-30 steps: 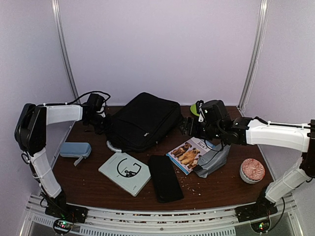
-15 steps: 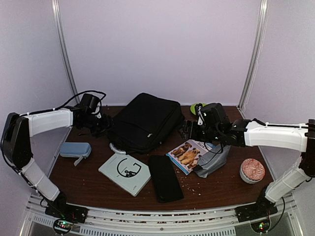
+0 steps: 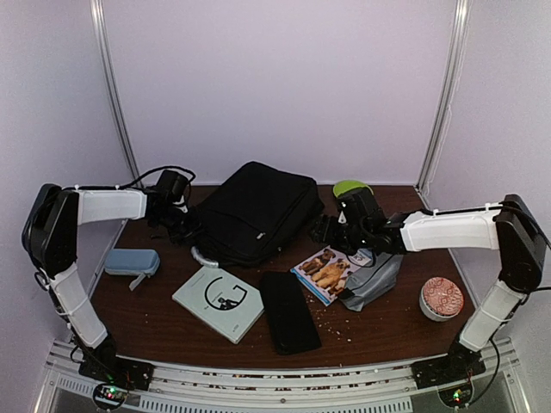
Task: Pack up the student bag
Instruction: Adjust the student bag at the center of the board.
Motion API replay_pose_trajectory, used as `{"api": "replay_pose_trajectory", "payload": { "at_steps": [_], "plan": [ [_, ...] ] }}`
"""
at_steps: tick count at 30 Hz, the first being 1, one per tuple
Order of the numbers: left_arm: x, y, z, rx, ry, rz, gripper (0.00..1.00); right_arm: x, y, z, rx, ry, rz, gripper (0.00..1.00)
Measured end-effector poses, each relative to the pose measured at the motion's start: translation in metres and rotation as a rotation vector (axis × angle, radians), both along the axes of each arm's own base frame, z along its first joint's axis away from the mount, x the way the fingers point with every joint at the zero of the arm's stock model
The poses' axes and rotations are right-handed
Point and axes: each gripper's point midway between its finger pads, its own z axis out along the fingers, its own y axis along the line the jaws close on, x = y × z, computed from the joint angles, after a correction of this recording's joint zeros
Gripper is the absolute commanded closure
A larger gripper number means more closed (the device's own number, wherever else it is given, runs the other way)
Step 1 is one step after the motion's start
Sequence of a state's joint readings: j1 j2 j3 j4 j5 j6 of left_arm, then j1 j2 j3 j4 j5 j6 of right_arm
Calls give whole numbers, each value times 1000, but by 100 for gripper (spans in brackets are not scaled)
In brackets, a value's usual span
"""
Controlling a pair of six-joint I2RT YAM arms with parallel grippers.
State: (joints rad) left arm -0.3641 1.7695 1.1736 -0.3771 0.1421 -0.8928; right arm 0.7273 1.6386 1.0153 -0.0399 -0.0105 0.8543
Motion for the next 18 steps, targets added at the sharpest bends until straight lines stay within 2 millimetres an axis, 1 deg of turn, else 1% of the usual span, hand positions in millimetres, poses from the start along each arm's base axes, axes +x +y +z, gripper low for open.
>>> {"api": "replay_pose_trajectory", "payload": {
  "at_steps": [2, 5, 8, 9, 10, 11, 12, 15, 18],
  "plan": [
    [8, 0, 1, 6, -9, -4, 63, 15, -2, -5, 30, 23, -47, 27],
    [13, 2, 2, 21, -15, -10, 76, 38, 1, -5, 79, 32, -97, 32],
    [18, 4, 5, 32, -23, -22, 86, 62, 13, -4, 146, 36, -126, 36],
    [20, 4, 6, 36, -25, -26, 91, 68, 18, 2, 173, 28, -129, 38],
    [22, 4, 6, 39, -25, -30, 95, 72, 22, -6, 176, 43, -134, 39],
    [24, 4, 7, 44, -27, -38, 98, 77, 27, -8, 191, 49, -135, 40],
    [26, 4, 7, 49, -29, -45, 100, 81, 31, -10, 202, 55, -137, 41],
    [30, 4, 7, 68, -34, -70, 100, 96, 44, -14, 232, 69, -147, 45],
    [32, 4, 8, 81, -34, -90, 100, 104, 51, -17, 252, 80, -157, 46]
  ]
}}
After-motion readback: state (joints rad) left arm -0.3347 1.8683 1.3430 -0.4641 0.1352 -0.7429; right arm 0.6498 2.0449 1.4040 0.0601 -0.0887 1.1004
